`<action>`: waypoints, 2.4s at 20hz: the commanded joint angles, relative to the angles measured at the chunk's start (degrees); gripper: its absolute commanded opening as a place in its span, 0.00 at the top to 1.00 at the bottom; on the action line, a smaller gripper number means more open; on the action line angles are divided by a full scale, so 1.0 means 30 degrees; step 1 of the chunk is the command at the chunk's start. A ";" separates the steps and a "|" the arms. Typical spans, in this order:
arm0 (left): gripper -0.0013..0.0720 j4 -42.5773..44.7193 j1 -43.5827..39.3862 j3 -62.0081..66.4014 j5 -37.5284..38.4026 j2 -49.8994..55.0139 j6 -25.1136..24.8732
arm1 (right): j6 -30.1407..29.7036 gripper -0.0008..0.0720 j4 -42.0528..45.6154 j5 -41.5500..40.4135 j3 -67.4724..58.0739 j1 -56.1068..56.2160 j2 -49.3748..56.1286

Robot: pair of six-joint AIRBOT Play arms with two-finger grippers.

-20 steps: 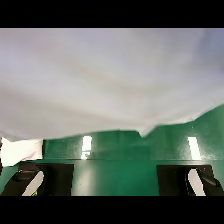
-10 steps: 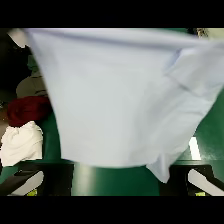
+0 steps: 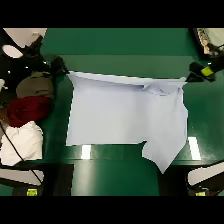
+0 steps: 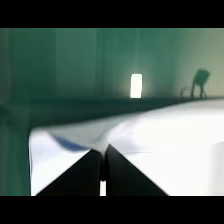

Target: Fold the shirts.

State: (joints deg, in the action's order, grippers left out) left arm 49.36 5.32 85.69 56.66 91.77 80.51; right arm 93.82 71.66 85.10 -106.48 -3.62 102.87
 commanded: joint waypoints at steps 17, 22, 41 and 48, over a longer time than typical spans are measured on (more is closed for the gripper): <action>0.95 0.3133 0.0000 -0.2004 0.2827 0.1056 -0.3483 | -0.1851 0.98 0.1647 -0.5632 0.7584 0.1005 -0.3424; 0.20 0.3147 0.0007 -0.2477 0.3446 0.1013 -0.1851 | -0.1843 0.87 0.0823 -0.4976 0.9231 0.1093 -0.3424; 0.25 0.2769 0.0882 -1.8185 0.4728 -0.8808 -0.1829 | -0.3956 0.58 -0.0539 -0.0860 1.5395 -0.1647 -1.2692; 0.95 0.1319 0.0882 -1.7806 0.3045 -0.8816 -0.1829 | -0.3934 0.57 -0.0372 -0.0372 1.9584 -0.2317 -1.4440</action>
State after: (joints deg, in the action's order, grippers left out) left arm 55.35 7.92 31.86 67.94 65.52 74.91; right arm 82.06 70.65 83.46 -53.76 -9.32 61.82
